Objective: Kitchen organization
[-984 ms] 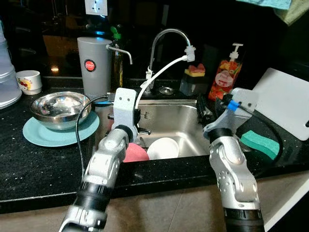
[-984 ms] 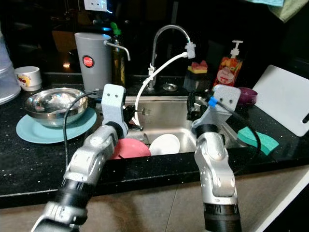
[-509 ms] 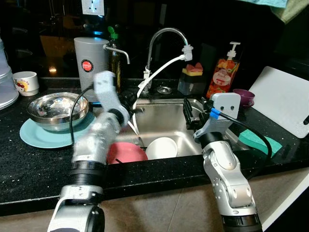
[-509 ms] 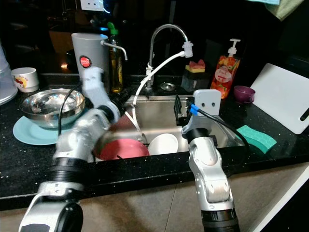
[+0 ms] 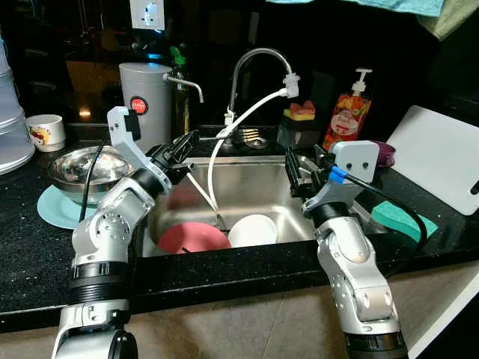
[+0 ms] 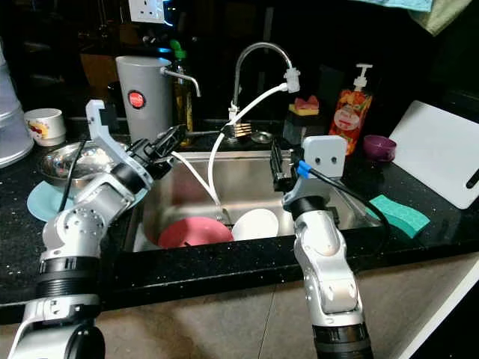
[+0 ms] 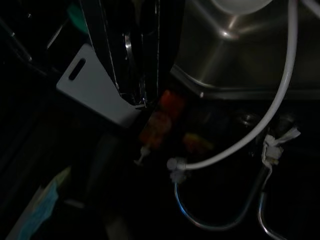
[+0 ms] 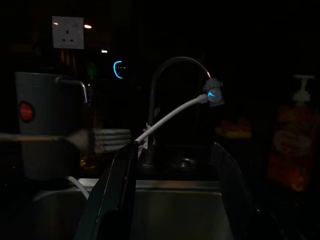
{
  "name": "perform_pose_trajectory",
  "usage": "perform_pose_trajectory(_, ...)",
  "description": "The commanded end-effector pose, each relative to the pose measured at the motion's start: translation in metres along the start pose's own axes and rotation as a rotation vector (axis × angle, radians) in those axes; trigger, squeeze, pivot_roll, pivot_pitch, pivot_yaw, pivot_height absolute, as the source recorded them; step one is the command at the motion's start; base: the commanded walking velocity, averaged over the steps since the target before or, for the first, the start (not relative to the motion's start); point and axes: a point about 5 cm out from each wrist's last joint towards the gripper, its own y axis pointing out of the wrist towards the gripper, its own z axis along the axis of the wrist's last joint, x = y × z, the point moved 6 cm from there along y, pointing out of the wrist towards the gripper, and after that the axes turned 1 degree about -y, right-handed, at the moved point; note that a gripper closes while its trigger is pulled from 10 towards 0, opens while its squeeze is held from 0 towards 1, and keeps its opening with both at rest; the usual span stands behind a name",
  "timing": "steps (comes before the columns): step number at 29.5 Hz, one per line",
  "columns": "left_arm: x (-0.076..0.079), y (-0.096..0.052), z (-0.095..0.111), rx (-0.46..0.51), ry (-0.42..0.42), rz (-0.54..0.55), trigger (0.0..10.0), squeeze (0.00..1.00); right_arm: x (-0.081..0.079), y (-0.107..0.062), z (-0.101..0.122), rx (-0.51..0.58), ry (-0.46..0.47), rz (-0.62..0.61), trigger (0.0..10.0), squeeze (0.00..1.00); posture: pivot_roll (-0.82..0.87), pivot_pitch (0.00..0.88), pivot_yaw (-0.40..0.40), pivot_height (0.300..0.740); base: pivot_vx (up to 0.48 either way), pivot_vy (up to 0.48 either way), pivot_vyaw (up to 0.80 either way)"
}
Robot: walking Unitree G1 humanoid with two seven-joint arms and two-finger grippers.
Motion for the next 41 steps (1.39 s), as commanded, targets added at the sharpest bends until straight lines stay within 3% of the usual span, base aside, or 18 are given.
perform_pose_trajectory(1,-0.005,0.0,-0.015,-0.069,0.036,0.028,10.0,0.0,-0.001,0.002,-0.002,-0.003,0.004,0.004,10.0,0.0,0.1,0.01,-0.098,0.74,0.0,0.0,0.0)
perform_pose_trajectory(2,-0.019,0.002,-0.043,-0.202,0.13,0.123,10.0,0.0,-0.001,0.002,-0.002,-0.005,0.007,0.004,10.0,0.0,0.11,0.011,-0.097,0.74,0.0,0.0,0.0)
perform_pose_trajectory(3,-0.019,0.002,-0.043,-0.202,0.13,0.123,10.0,0.0,-0.001,0.002,-0.002,-0.005,0.007,0.004,10.0,0.0,0.11,0.011,-0.097,0.74,0.0,0.0,0.0)
perform_pose_trajectory(4,-0.033,0.005,-0.065,-0.296,0.147,0.21,10.0,0.0,-0.002,0.002,-0.003,-0.006,0.01,0.006,10.0,0.0,0.11,0.012,-0.096,0.74,0.0,0.0,0.0)
perform_pose_trajectory(9,-0.036,0.013,-0.083,-0.377,0.15,0.237,10.0,0.0,-0.005,0.003,-0.006,-0.013,0.012,0.014,10.0,0.0,0.11,0.019,-0.094,0.74,0.0,0.0,0.0)
perform_pose_trajectory(10,-0.034,0.02,-0.093,-0.422,0.154,0.233,10.0,0.0,-0.013,0.004,-0.014,-0.048,-0.004,0.055,10.0,0.0,0.11,0.024,-0.091,0.74,0.0,0.0,0.0)
perform_pose_trajectory(18,-0.02,0.038,-0.103,-0.49,0.236,0.164,10.0,0.0,-0.042,0.009,-0.048,-0.208,-0.006,0.195,10.0,0.0,0.09,0.031,-0.071,0.74,0.0,0.0,0.0)
perform_pose_trajectory(20,-0.019,0.039,-0.104,-0.521,0.278,0.142,10.0,0.0,-0.058,0.008,-0.058,-0.278,-0.009,0.319,10.0,0.0,0.08,0.03,-0.065,0.74,0.0,0.0,0.0)
perform_pose_trajectory(24,-0.022,0.039,-0.105,-0.539,0.307,0.144,10.0,0.0,-0.06,0.008,-0.063,-0.314,-0.012,0.364,10.0,0.0,0.08,0.027,-0.071,0.74,0.0,0.0,0.0)
perform_pose_trajectory(29,-0.036,0.031,-0.107,-0.577,0.403,0.177,10.0,0.0,-0.05,0.013,-0.076,-0.4,-0.011,0.392,10.0,0.0,0.1,0.021,-0.096,0.74,0.0,0.0,0.0)
perform_pose_trajectory(33,-0.042,0.029,-0.108,-0.572,0.431,0.205,10.0,0.0,-0.049,0.014,-0.081,-0.439,-0.011,0.414,10.0,0.0,0.1,0.019,-0.105,0.74,0.0,0.0,0.0)
perform_pose_trajectory(34,-0.044,0.028,-0.107,-0.567,0.438,0.22,10.0,0.06,-0.05,0.013,-0.084,-0.461,-0.008,0.426,10.0,0.0,0.1,0.019,-0.108,0.74,0.0,0.0,0.0)
perform_pose_trajectory(35,-0.045,0.028,-0.107,-0.565,0.442,0.229,10.0,1.0,-0.05,0.012,-0.086,-0.476,-0.006,0.434,10.0,0.0,0.1,0.019,-0.108,0.74,0.0,0.0,0.0)
perform_pose_trajectory(41,-0.041,0.033,-0.096,-0.451,0.454,0.203,10.0,1.0,-0.039,0.013,-0.094,-0.531,-0.074,0.469,10.0,0.0,0.1,0.02,-0.129,0.74,0.0,0.0,0.0)
